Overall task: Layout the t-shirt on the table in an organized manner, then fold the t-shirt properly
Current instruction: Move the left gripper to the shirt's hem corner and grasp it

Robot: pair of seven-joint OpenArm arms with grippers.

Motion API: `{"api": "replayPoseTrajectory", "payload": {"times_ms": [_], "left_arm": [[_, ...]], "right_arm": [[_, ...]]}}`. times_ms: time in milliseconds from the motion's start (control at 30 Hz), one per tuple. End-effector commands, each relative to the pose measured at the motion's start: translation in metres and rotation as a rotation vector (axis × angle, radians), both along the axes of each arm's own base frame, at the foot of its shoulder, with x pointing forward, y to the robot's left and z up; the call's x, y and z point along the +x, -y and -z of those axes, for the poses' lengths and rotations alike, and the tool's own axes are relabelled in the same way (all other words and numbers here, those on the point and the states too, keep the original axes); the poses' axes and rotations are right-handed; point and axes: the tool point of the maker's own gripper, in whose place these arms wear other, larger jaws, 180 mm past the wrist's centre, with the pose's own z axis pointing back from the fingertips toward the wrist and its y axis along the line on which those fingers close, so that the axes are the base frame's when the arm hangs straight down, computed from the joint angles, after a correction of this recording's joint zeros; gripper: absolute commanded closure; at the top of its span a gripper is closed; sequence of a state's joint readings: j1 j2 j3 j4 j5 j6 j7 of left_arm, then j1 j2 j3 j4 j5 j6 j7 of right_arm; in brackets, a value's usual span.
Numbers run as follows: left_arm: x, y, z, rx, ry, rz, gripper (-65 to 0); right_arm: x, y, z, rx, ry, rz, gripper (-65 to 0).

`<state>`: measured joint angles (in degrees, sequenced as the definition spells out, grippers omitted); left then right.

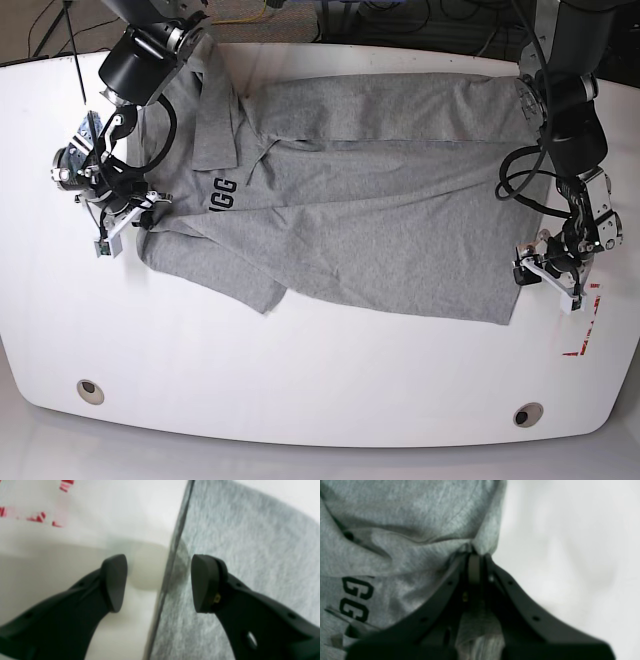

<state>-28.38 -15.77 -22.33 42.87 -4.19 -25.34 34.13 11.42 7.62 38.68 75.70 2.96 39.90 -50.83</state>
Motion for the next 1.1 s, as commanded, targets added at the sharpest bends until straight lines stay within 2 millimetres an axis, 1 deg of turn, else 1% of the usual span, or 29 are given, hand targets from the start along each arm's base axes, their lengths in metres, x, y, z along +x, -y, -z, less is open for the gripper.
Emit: {"api": "replayPoseTrajectory", "payload": {"times_ms": [0,33,233,333,400,467,533,567,600,667,733,800,900,1067], "left_arm": [[0.011,0.003,-0.012,0.007,0.027,0.018,-38.1],[0.011,0.004,-0.011,0.008,0.025,0.022,-38.1],[0.018,0.045,-0.003,-0.033,0.021,0.078,-38.1],[0.020,0.061,-0.001,-0.044,0.018,0.105,-38.1],[0.021,0.068,0.000,-0.050,0.018,0.114,-37.9],[0.026,0.076,-0.003,-0.056,0.028,0.124,-37.8],[0.028,0.078,-0.005,-0.059,0.030,0.127,-37.1],[0.029,0.080,-0.006,-0.061,0.033,0.130,-33.3],[0.029,0.080,-0.005,-0.061,0.032,0.130,-31.8],[0.029,0.081,-0.005,-0.063,0.032,0.130,-21.5],[0.029,0.081,-0.006,-0.063,0.035,0.130,-13.3],[0.029,0.081,-0.006,-0.063,0.035,0.130,-7.9],[0.030,0.081,-0.007,-0.063,0.038,0.129,-4.4],[0.030,0.079,-0.007,-0.061,0.038,0.126,-0.7]], "right_arm": [[0.014,0.008,-0.019,-0.017,0.063,0.005,0.0],[0.014,0.008,-0.019,-0.017,0.063,0.005,0.0],[0.014,0.008,-0.019,-0.017,0.063,0.005,0.0],[0.014,0.008,-0.019,-0.017,0.063,0.005,0.0],[0.014,0.008,-0.019,-0.017,0.063,0.005,0.0],[0.014,0.008,-0.019,-0.017,0.063,0.005,0.0],[0.014,0.008,-0.019,-0.017,0.065,0.005,0.0],[0.014,0.008,-0.019,-0.017,0.065,0.005,0.0],[0.014,0.008,-0.019,-0.017,0.065,0.005,0.0],[0.014,0.008,-0.019,-0.017,0.065,0.005,0.0],[0.014,0.008,-0.019,-0.017,0.065,0.005,0.0],[0.015,0.008,-0.019,-0.017,0.066,0.005,0.0],[0.015,0.008,-0.019,-0.017,0.066,0.005,0.0],[0.015,0.008,-0.019,-0.017,0.066,0.005,0.0]]}}
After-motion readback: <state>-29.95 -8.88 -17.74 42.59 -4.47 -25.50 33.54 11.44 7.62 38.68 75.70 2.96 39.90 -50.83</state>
